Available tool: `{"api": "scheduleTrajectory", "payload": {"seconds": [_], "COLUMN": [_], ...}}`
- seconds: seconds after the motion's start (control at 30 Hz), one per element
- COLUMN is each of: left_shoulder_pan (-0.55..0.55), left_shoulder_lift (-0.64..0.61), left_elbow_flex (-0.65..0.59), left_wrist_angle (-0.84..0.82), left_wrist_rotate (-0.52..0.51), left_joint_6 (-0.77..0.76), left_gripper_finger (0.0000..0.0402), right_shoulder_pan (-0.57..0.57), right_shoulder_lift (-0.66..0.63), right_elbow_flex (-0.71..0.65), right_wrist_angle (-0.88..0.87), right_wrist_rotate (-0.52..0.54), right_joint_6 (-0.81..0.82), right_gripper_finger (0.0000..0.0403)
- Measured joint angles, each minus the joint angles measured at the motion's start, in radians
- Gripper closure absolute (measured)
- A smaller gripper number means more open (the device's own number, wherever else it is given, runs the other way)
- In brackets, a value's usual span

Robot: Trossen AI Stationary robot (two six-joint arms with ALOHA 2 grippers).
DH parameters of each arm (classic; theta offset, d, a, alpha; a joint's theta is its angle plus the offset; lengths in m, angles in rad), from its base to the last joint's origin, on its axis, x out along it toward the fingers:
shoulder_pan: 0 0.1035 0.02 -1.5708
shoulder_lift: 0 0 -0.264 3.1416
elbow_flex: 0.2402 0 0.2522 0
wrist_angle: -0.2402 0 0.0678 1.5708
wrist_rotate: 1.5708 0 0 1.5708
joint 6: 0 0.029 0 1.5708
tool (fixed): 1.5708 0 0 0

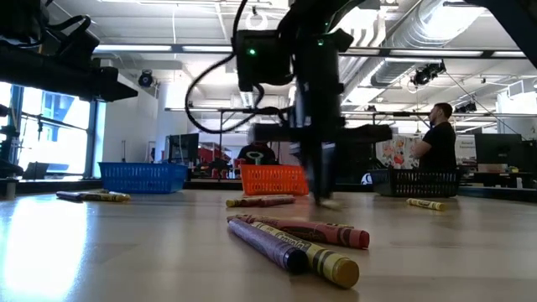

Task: Sort crayons
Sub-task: Put the yellow crayon into the orange bin

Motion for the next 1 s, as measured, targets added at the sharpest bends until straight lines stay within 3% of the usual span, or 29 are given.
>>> {"api": "scheduleTrajectory", "payload": {"seconds": [0.23,0.37,0.53,0.83,1.0], "left_shoulder_pan": [0.000,0.000,0.000,0.000,0.000], "left_shoulder_lift": [0.000,0.000,0.000,0.000,0.000], "left_elbow_flex": [0.000,0.000,0.000,0.000,0.000], "left_wrist_angle": [0.000,0.000,0.000,0.000,0.000], "left_wrist_rotate": [0.000,0.000,0.000,0.000,0.000], "left_joint_6": [0.000,0.000,0.000,0.000,0.000], "left_gripper_finger": [0.0342,0.0342,0.0342,0.0342,0.0342], "right_shoulder_pan": [-0.016,-0.049,-0.127,-0.292,-0.376], "right_shoulder_lift": [-0.125,-0.197,-0.232,-0.226,-0.226], "right_elbow_flex": [0.005,0.005,0.006,0.011,0.011], "right_wrist_angle": [-0.090,-0.065,0.081,0.362,0.414], "right_wrist_rotate": [0.125,0.252,0.357,0.396,0.405], "right_joint_6": [-0.017,-0.055,-0.231,-0.540,-0.702], "right_gripper_finger": [0.0396,0.0391,0.0390,0.0389,0.0389]}}
